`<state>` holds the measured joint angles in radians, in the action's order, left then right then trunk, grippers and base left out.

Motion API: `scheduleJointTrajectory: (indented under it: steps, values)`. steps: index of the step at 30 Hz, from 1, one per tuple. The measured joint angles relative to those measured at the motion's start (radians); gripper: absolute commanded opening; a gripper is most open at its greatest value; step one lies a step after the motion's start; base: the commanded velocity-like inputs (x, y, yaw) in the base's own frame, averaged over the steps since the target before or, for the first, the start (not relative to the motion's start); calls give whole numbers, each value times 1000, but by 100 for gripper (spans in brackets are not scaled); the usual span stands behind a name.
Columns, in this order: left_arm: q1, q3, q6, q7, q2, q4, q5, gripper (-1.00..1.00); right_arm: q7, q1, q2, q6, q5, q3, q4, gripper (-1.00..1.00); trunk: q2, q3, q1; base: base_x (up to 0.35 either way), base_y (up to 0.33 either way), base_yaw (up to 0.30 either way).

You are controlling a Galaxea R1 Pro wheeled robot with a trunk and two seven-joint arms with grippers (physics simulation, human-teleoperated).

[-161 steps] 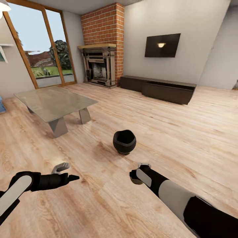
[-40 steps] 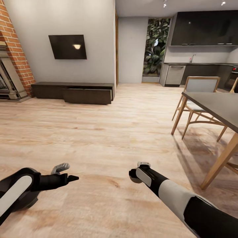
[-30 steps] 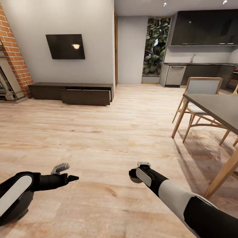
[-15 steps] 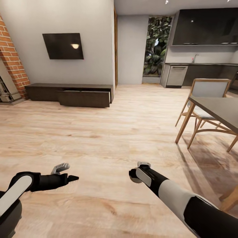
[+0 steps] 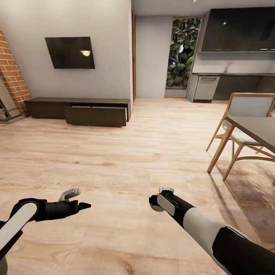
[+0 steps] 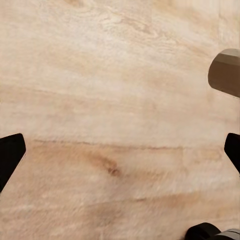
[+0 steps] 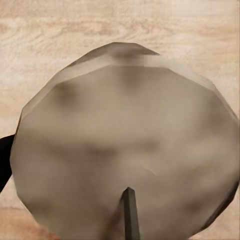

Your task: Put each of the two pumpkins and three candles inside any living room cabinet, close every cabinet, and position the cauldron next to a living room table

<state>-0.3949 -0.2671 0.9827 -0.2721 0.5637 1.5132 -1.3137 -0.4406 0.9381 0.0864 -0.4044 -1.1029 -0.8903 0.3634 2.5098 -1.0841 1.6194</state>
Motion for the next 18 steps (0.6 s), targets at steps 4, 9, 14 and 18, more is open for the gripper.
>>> scheduleJointTrajectory:
  steps: [4, 9, 14, 18]
  values:
    - [0, 0, 0, 0, 0, 0, 0, 100, 1, 0, 0, 0, 0, 0, 0, -100, 0, 0, 0, 334, 0, 51]
    - [0, 0, 0, 0, 0, 0, 0, 100, 1, 0, 0, 0, 0, 0, 0, -100, 0, 0, 0, 334, 0, 8]
    - [0, 0, 0, 0, 0, 0, 0, 100, 1, 0, 0, 0, 0, 0, 0, -100, 0, 0, 0, 334, 0, 1]
    - [0, 0, 0, 0, 0, 0, -1, 100, 2, 0, 0, 0, 0, 0, 0, -100, 0, 0, 0, 334, 0, 0]
